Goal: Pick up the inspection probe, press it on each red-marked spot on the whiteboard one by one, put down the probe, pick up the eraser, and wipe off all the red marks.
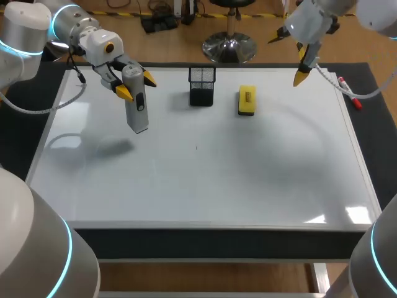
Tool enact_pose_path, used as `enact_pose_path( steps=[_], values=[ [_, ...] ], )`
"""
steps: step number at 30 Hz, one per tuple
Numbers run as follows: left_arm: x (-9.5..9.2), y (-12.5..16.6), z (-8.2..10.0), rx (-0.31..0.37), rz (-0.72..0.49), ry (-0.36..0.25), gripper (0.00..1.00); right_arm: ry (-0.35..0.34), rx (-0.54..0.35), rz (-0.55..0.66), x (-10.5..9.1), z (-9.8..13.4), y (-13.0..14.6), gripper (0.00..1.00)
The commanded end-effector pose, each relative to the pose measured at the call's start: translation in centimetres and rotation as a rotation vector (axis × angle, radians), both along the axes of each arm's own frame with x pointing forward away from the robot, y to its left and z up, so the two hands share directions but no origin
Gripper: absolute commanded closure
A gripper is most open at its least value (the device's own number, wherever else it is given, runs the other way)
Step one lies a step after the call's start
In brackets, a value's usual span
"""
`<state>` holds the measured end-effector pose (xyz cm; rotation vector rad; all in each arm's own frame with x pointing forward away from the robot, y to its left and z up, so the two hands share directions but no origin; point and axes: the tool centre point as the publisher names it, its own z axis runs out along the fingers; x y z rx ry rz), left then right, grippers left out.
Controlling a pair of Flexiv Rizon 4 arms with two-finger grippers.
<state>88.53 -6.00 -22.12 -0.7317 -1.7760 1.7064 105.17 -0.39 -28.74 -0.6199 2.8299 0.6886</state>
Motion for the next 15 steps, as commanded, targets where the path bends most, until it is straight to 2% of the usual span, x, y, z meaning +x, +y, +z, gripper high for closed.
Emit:
enact_pose_path(
  steps=[1,15],
  values=[
    [0.12,0.04,0.14,0.001,-0.003,0.001,1.0,0.002,-0.005,0.002,0.06,0.09,-0.07,0.0],
    [0.35,-0.19,0.26,0.01,0.001,0.001,1.0,0.002,-0.005,0.002,0.06,0.09,-0.07,0.0]
  ],
)
